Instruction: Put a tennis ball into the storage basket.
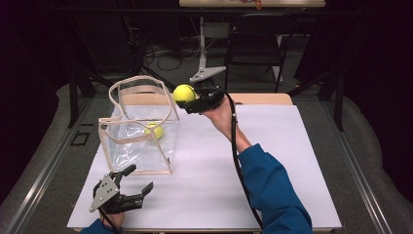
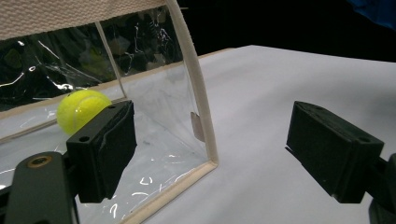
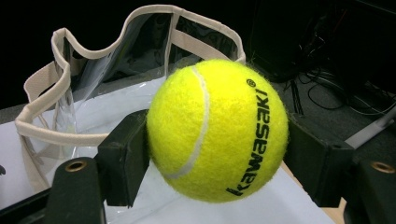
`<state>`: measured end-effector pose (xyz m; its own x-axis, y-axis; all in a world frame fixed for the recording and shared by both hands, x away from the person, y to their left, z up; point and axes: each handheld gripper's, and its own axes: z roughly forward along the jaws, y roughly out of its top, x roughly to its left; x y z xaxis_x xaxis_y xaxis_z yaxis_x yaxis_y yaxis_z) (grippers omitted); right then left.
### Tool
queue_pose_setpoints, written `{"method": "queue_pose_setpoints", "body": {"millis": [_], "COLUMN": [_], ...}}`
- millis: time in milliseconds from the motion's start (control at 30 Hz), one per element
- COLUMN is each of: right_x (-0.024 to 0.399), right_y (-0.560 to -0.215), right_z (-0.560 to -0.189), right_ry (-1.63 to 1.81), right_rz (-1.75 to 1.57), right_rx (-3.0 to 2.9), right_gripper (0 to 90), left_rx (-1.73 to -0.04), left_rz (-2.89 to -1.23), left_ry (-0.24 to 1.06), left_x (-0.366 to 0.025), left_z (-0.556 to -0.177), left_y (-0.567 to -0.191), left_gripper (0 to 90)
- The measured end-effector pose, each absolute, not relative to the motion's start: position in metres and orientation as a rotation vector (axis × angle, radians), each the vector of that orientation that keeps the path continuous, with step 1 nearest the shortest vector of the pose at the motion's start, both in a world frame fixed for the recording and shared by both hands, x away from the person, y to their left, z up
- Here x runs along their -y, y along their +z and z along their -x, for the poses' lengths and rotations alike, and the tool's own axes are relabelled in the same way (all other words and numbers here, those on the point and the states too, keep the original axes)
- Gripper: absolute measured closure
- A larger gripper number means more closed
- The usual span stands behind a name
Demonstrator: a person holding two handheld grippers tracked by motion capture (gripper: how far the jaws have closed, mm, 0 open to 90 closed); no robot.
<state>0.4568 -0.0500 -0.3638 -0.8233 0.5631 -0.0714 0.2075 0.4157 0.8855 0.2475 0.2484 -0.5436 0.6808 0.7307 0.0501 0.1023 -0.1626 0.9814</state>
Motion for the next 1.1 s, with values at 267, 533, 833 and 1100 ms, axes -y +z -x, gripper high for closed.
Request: {"method": "queue_pose_setpoints", "body": {"millis": [267, 533, 833, 1100], "right_x": [0.048, 0.040, 0.038, 0.035], "right_y": [-0.355, -0.349, -0.335, -0.327], "right_z": [-0.456, -0.456, -0.454, -0.456], "right_ry": [1.373, 1.346, 1.346, 1.329], "right_rz": [-0.647, -0.628, -0.622, -0.628], "right_rx": [-2.305, -2.313, -2.293, -2.299], "right_gripper": [27.2, 27.3, 27.3, 27.4], "left_rx": [-0.693, -0.688, -0.683, -0.680], "left_rz": [-1.658, -1.659, -1.655, -1.657], "left_ry": [0.634, 0.633, 0.633, 0.627], "left_x": [-0.249, -0.251, -0.250, -0.249], "left_z": [-0.249, -0.252, -0.251, -0.252], "left_y": [-0.544, -0.544, -0.543, -0.543], "left_gripper": [15.9, 15.9, 15.9, 15.9]}}
